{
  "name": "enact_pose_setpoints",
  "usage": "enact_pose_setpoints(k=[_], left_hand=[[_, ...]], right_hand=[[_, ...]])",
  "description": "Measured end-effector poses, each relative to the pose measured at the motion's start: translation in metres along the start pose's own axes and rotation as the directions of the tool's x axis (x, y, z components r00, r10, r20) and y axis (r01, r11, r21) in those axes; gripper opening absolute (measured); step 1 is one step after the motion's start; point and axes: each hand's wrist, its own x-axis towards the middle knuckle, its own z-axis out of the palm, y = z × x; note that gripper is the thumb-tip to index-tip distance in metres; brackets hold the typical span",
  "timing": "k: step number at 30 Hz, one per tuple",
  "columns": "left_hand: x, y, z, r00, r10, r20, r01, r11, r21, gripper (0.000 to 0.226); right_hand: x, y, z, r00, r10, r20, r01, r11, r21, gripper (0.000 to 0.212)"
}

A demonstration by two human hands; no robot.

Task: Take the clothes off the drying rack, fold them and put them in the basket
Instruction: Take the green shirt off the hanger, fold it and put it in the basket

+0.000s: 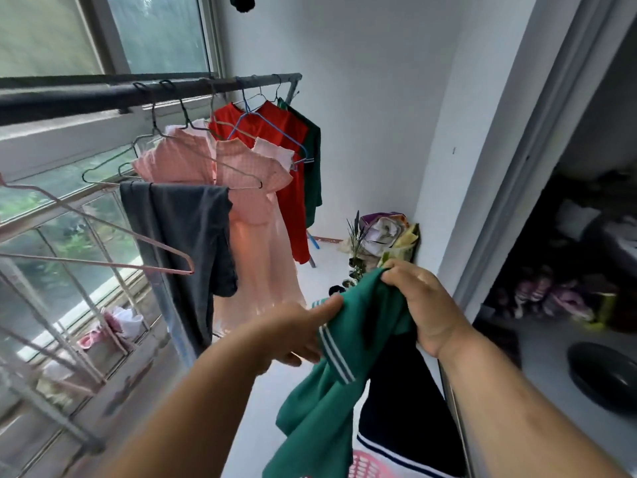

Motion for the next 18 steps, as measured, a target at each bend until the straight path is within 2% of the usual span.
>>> enact_pose_setpoints(k=[1, 2, 3, 5, 7, 9, 11, 15, 18], left_hand=[[0.006, -0.008, 0.006, 0.996, 0.015, 0.084, 0.004, 0.974, -0.226, 0.078], [0.012, -0.015, 0.012, 0.995, 0.049, 0.082, -0.011, 0.911, -0.412, 0.070], [0.019, -0.019, 0.019, 0.997, 0.071, 0.017, -0.050, 0.837, -0.545, 0.058], [0.029, -0.022, 0.028, 0.982, 0.095, -0.165, -0.182, 0.718, -0.671, 0.040], [0.030, -0.023, 0.034, 0.969, 0.107, -0.222, -0.242, 0.587, -0.772, 0.031], [0.029, -0.025, 0.033, 0.978, 0.099, -0.185, -0.210, 0.485, -0.849, 0.030], [0.025, -0.028, 0.032, 0.979, 0.122, -0.160, -0.199, 0.442, -0.875, 0.031], [0.020, -0.032, 0.031, 0.950, 0.225, -0.217, -0.296, 0.431, -0.852, 0.028], [0.016, -0.029, 0.034, 0.916, 0.314, -0.248, -0.375, 0.457, -0.807, 0.032]], right_hand=[[-0.002, 0.001, -0.001, 1.000, 0.006, 0.027, -0.006, 1.000, -0.008, 0.022], [-0.005, 0.002, -0.002, 0.998, 0.013, 0.055, -0.011, 0.999, -0.039, 0.019], [-0.009, 0.005, -0.005, 0.996, 0.022, 0.084, -0.015, 0.996, -0.086, 0.018], [-0.017, 0.012, -0.012, 0.986, 0.063, 0.155, -0.035, 0.984, -0.175, 0.018], [-0.025, 0.021, -0.019, 0.972, 0.137, 0.188, -0.087, 0.963, -0.256, 0.015], [-0.030, 0.029, -0.025, 0.967, 0.199, 0.157, -0.128, 0.919, -0.374, 0.013], [-0.032, 0.034, -0.029, 0.970, 0.221, 0.105, -0.139, 0.852, -0.505, 0.015], [-0.031, 0.032, -0.032, 0.971, 0.227, 0.075, -0.138, 0.788, -0.600, 0.019], [-0.031, 0.026, -0.025, 0.967, 0.235, 0.103, -0.143, 0.826, -0.545, 0.026]])
